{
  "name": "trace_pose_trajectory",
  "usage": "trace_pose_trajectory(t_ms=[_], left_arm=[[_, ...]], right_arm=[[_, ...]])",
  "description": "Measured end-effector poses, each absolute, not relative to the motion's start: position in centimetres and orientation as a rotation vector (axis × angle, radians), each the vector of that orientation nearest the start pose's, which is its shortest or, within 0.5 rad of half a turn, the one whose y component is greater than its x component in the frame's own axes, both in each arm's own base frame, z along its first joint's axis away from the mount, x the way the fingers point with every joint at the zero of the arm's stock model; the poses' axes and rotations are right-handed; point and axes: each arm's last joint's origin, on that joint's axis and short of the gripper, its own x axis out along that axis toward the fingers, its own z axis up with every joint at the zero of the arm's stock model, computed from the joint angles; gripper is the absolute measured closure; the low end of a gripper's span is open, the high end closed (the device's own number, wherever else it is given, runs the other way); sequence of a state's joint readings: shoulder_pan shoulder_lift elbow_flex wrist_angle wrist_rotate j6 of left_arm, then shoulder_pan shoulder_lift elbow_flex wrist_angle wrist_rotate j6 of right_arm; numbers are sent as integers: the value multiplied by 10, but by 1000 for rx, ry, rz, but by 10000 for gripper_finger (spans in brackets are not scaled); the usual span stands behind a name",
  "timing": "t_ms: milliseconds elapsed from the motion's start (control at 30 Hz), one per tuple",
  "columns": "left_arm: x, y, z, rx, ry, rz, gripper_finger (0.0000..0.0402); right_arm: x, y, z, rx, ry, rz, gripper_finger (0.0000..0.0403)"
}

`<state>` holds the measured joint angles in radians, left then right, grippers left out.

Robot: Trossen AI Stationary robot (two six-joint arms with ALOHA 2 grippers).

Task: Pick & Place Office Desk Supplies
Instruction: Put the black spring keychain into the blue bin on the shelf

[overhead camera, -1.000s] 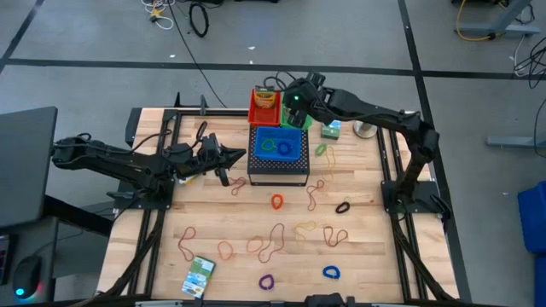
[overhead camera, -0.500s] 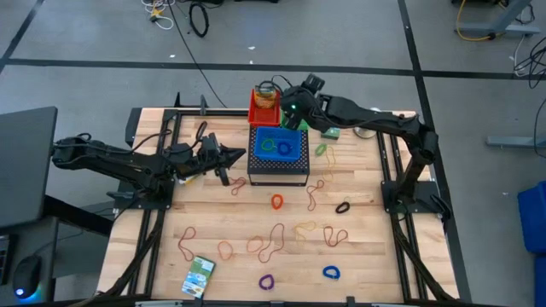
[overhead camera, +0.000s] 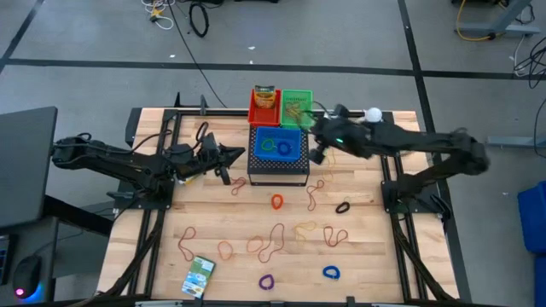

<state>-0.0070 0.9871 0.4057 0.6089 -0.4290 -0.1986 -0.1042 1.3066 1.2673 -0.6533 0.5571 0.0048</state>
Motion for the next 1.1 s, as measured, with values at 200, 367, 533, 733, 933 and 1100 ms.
trace_pose_trajectory(t_ms=[200,367,533,733,933,1100], left_arm=[[206,11,235,-222,0,421,393],[206,10,230,-254,41,404,392],[206,11,229,-253,49,422,392],[206,10,228,-258,57,424,392],[206,10,226,-265,75,428,392],[205,10,224,-261,94,430,392]], right_arm=[[222,-6,354,-84,596,-551,382],[205,12,336,95,694,-384,387],[204,42,299,156,846,-221,387],[200,89,252,232,995,-38,387],[201,142,217,227,1099,87,370],[202,174,189,231,1192,156,312]])
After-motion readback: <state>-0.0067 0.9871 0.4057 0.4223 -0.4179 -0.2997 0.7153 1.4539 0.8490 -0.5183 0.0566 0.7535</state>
